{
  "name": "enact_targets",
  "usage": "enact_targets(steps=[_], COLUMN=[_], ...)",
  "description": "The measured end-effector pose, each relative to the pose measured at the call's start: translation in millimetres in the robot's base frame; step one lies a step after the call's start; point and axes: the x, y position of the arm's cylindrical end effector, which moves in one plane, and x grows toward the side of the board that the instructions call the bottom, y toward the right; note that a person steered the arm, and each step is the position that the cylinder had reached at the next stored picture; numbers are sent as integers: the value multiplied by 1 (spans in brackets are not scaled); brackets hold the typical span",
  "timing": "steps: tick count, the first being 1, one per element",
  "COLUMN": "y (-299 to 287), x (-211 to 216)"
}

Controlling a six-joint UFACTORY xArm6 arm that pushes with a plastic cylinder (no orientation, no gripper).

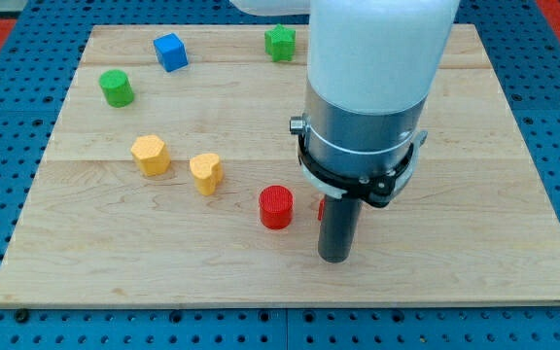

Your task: Put the red circle parallel to the red star

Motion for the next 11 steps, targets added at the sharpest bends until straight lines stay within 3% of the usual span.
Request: enact_targets(steps=[2, 3, 4, 8, 11], y=[26, 20, -73, -44, -167], x=[-26, 3, 30, -44, -42])
